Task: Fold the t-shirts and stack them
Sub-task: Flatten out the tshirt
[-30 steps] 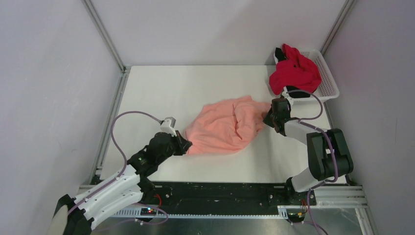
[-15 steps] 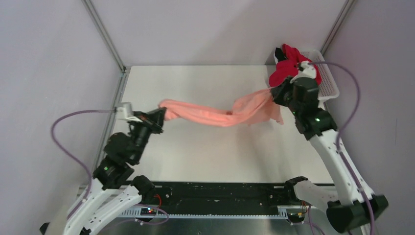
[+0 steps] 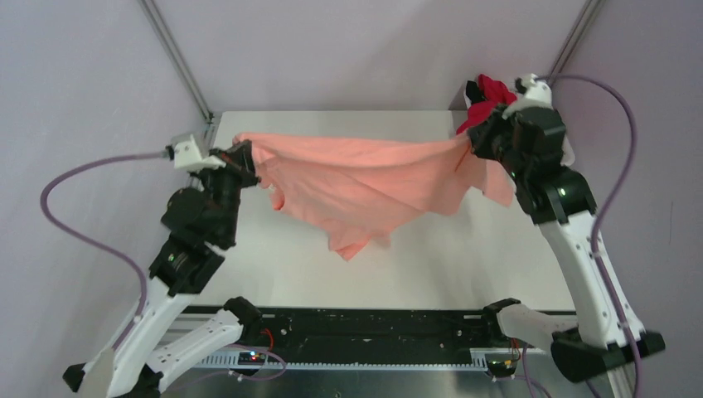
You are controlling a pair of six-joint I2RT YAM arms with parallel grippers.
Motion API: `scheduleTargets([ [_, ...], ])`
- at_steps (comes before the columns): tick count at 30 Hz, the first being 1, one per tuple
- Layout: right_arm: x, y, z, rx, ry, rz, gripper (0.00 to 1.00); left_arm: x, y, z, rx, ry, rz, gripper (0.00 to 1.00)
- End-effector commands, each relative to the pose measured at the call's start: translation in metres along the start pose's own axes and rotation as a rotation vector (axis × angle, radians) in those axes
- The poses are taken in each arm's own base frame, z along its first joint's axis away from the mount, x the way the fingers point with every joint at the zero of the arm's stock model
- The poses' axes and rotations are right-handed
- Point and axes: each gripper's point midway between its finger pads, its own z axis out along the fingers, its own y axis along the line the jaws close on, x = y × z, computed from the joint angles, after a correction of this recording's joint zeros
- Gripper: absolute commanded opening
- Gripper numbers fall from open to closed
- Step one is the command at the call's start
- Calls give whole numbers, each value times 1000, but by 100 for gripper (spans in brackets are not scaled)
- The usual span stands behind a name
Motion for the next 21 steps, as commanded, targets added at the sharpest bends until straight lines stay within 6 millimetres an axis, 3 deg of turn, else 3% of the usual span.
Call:
scheduleTargets([
  [1, -55, 32, 26, -90, -89, -84, 0, -39, -4, 38, -40, -67, 63, 0],
  [2, -61, 35, 31, -90, -97, -89, 0, -38, 2, 54, -68, -62, 88, 0],
  [3, -76, 39, 37, -93, -119, -88, 0, -56, -6, 59, -40, -90, 80, 0],
  [4, -82, 41, 40, -96, -126, -91, 0, -57, -2, 73, -64, -87, 101, 0],
  [5, -93, 42, 45, -93, -138, -88, 0, -78, -10, 76, -40, -121, 99, 0],
  [6, -96, 44, 46, -102, -132, -84, 0, -78, -6, 86, -62, -113, 122, 0],
  [7, -99, 43, 48, -96, -115, -79, 0, -93, -9, 86, -58, -138, 125, 0],
  [10, -83, 41, 42, -104, -45, -88, 0, -95, 2, 81, -97, -140, 153, 0],
  [11, -64, 35, 46, -95, 6, -89, 0, -78, 11, 80, -121, -110, 165, 0],
  [12, -62, 33, 36, -97, 1, -88, 0, -78, 15, 70, -123, -119, 157, 0],
  [13, -36, 28, 42, -99, 61, -78, 0, -58, 27, 63, -141, -89, 148, 0],
  [14, -32, 26, 32, -106, 61, -69, 0, -45, 32, 59, -149, -70, 143, 0],
  [15, -1, 18, 37, -95, 134, -57, 0, -16, 45, 51, -169, -27, 125, 0],
  [16, 24, 8, 34, -82, 185, -52, 0, -3, 54, 45, -189, -12, 112, 0],
  [17, 37, 5, 32, -78, 215, -40, 0, 25, 67, 35, -209, 26, 82, 0],
  [18, 62, -6, 28, -53, 273, -35, 0, 39, 75, 29, -228, 41, 64, 0],
  [21, 102, -26, 22, 2, 369, -17, 0, 101, 101, 5, -268, 121, -22, 0],
])
